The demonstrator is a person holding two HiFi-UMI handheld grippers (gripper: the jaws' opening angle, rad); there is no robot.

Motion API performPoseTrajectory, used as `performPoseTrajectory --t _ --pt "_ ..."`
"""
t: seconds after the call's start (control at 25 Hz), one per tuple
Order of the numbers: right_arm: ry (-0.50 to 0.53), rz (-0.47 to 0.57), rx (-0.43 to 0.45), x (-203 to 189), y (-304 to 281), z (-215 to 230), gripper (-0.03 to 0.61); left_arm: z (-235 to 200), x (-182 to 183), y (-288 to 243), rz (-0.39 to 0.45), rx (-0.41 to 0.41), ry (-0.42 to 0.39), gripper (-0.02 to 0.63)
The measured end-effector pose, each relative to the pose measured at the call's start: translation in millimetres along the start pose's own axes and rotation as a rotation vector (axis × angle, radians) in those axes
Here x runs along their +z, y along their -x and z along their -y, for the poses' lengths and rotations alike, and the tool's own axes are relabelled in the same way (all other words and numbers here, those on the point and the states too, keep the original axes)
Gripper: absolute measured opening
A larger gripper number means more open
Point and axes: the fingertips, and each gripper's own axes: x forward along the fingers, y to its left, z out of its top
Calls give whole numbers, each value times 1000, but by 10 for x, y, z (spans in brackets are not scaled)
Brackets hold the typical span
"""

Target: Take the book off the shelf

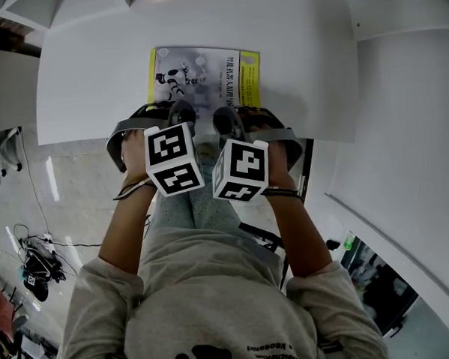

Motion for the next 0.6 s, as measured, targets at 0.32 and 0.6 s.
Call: performPoseTrajectory --t 0.32,0.6 --pt "-11 -6 -16 -2 103 77 31 -18 20 40 6 3 10 11" --pt "-101 -2 -52 -16 149 166 31 -50 17 64 12 20 34 11"
